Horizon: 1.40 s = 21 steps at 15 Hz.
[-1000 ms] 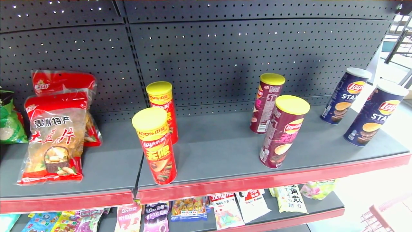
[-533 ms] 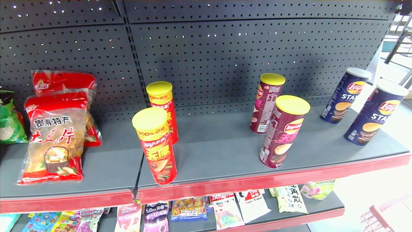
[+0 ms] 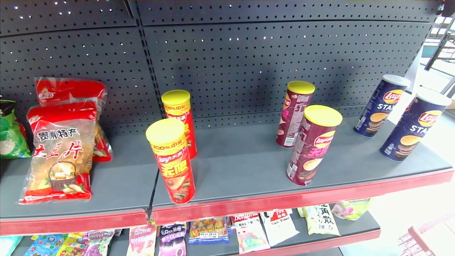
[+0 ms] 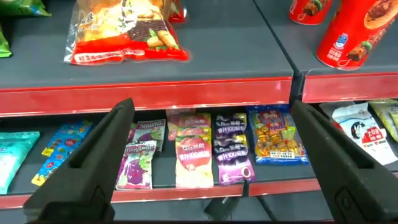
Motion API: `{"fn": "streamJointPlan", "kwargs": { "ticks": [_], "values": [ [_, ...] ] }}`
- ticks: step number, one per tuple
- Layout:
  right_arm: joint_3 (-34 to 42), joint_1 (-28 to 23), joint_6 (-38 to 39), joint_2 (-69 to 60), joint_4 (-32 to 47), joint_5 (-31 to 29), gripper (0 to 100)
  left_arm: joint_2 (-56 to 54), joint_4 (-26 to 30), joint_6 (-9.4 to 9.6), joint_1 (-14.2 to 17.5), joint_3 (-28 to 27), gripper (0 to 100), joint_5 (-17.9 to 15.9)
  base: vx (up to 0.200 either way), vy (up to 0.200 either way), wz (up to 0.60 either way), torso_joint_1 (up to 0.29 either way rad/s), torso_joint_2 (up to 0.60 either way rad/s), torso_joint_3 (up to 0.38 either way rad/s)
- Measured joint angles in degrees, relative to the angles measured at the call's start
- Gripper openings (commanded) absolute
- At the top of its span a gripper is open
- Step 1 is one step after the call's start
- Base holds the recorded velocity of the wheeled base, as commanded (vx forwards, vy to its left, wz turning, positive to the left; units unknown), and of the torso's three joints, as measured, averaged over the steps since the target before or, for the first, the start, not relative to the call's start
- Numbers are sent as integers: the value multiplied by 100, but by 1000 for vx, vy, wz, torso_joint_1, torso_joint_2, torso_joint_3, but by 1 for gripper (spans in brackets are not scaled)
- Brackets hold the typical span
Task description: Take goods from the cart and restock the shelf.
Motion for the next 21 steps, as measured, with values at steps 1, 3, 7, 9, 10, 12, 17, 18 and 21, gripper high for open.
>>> {"fn": "streamJointPlan", "kwargs": {
  "ticks": [1,3,7,9,10,12,17,18,21],
  "values": [
    [0,-5,0,0,0,-2,100,0,0,-1,0,0,100,9,-200,0,0,2,2,2],
    [0,-2,16,-2,0,-9,100,0,2,-1,1,0,100,18,-200,0,0,12,-2,2],
    [0,-2,34,-4,-2,-9,100,0,2,11,-2,0,100,22,0,0,0,0,0,0],
    [0,6,35,-4,2,-9,100,0,0,24,1,-2,100,20,0,-100,0,11,1,-1],
    [0,2,35,-4,0,-11,100,0,2,35,0,-2,100,20,0,-200,0,-2,2,12],
    [0,-6,35,-4,2,-7,100,0,-1,38,-2,-2,100,22,0,-200,0,-2,2,0],
    [0,-2,34,-4,0,-9,100,1,2,33,-2,0,100,20,0,-200,0,7,5,3],
    [0,-2,34,-4,0,-9,100,1,0,33,0,0,100,20,0,-200,0,-2,2,2],
    [0,2,35,-4,0,-11,100,1,0,32,1,0,100,20,0,-200,0,2,5,4]
  ]
}}
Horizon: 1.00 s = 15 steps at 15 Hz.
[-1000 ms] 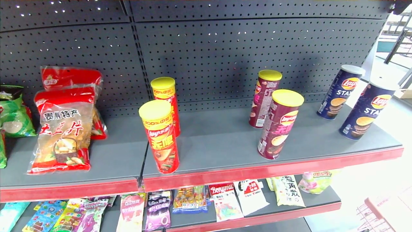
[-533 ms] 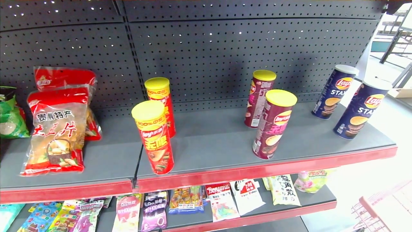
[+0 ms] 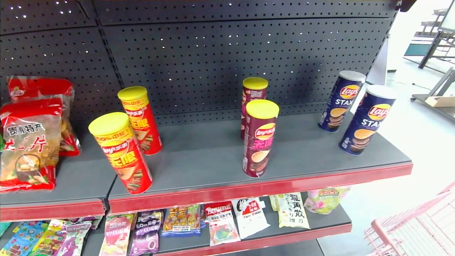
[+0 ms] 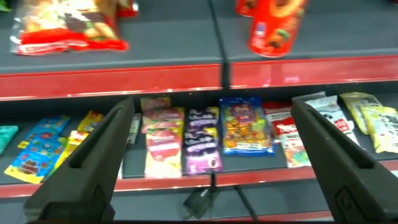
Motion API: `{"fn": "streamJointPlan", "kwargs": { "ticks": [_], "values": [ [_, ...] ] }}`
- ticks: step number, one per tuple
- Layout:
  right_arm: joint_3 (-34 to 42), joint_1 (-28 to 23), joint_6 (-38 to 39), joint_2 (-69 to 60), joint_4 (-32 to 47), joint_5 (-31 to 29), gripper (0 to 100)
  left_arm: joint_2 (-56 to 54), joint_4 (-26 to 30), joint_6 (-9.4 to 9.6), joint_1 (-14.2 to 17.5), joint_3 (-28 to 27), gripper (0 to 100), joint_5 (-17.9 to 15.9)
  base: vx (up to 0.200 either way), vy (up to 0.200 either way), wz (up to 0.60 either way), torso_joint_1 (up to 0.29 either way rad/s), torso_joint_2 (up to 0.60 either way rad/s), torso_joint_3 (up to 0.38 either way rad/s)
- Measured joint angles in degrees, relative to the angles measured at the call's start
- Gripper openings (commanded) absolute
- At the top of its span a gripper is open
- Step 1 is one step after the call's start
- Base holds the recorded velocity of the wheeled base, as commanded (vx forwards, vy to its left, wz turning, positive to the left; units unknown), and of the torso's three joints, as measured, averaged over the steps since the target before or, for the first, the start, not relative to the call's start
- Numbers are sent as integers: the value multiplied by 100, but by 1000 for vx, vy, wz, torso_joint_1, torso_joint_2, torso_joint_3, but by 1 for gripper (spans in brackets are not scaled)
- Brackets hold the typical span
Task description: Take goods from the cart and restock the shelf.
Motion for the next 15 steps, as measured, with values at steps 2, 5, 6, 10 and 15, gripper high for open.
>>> {"fn": "streamJointPlan", "kwargs": {
  "ticks": [2,5,6,10,15],
  "values": [
    [0,-2,0,0,0,-5,100,0,0,0,0,0,100,0,0,-200,0,0,5,5],
    [0,0,-4,0,0,-24,100,0,0,-10,-1,0,100,0,0,-200,0,2,4,7],
    [0,-2,-6,0,0,-30,100,0,0,-10,-1,0,100,0,0,0,0,0,0,0],
    [-1,-13,5,0,-7,-30,100,2,7,-24,-9,0,100,2,0,0,0,0,0,0],
    [-1,-11,-15,0,0,-44,100,5,0,-32,-4,0,100,0,0,0,480,0,-2,4]
  ]
}}
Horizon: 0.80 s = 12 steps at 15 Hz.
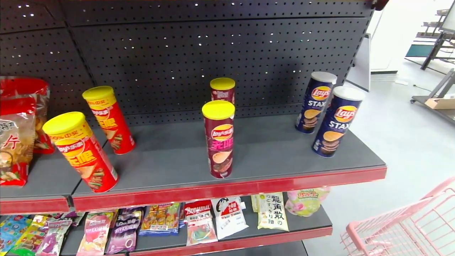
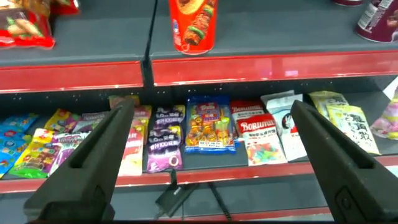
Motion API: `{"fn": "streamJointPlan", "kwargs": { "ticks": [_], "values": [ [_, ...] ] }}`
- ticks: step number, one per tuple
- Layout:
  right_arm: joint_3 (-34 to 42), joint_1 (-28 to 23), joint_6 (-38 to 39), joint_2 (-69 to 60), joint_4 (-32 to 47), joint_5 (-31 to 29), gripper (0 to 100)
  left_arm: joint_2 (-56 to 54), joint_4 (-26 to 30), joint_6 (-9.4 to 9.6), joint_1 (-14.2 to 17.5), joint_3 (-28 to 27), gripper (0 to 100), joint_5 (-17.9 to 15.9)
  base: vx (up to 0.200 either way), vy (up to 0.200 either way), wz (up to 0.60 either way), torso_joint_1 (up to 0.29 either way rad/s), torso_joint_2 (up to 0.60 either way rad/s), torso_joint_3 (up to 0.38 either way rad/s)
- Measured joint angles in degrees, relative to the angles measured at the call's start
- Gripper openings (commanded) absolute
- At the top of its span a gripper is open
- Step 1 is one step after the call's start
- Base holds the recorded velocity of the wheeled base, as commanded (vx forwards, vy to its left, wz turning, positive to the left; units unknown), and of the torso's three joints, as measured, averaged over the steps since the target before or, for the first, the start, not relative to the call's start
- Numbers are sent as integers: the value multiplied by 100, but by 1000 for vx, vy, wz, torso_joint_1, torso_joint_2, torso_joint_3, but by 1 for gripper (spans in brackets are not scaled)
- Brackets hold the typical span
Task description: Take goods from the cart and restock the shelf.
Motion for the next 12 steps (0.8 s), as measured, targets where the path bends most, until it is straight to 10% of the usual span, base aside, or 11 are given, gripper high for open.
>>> {"fn": "streamJointPlan", "kwargs": {
  "ticks": [12],
  "values": [
    [1,0,15,0,0,-22,100,0,0,-4,2,0,100,0,0,0,50,2,0,0]
  ]
}}
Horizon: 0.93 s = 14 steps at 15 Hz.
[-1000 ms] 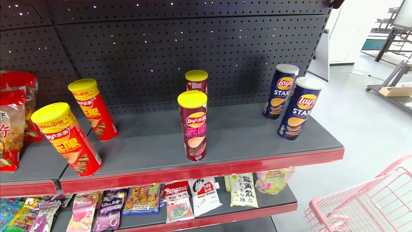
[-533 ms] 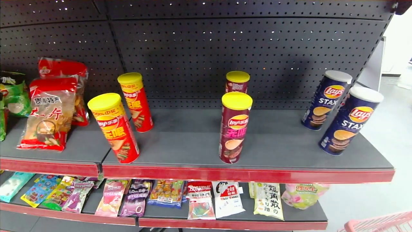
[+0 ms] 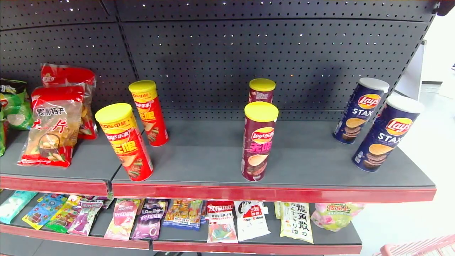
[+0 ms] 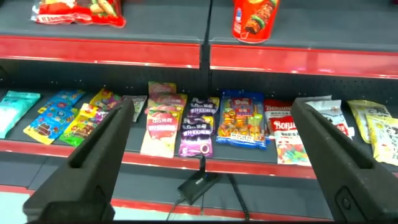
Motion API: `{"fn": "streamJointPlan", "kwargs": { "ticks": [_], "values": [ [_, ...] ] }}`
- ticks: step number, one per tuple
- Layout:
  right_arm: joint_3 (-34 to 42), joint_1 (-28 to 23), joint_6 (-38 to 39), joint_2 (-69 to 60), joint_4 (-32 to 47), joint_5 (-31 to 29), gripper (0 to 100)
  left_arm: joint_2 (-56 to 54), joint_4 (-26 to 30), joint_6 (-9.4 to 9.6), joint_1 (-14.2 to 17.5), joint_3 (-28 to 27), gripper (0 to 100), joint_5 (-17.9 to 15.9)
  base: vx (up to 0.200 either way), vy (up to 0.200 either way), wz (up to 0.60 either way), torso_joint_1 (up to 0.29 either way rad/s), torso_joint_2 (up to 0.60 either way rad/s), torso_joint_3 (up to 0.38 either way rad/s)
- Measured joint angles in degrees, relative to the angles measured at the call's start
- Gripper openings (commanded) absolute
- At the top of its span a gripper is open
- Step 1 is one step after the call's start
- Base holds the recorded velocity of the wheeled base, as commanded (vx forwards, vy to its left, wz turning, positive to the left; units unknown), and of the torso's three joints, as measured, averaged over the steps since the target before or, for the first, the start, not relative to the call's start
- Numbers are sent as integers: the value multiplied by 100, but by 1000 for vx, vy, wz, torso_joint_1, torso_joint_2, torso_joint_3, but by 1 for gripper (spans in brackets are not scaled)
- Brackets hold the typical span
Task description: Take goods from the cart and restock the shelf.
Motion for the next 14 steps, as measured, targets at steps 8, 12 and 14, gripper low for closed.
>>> {"fn": "streamJointPlan", "kwargs": {
  "ticks": [8,12,14],
  "values": [
    [0,0,0,0,0,-16,100,0,0,0,-2,0,100,2,0,0,0,0,0,0],
    [0,0,-1,0,0,-11,100,0,0,0,0,0,100,0,0,0,0,0,0,0],
    [0,0,-6,0,0,-11,100,0,0,0,1,0,100,0,0,0,0,0,0,0]
  ]
}}
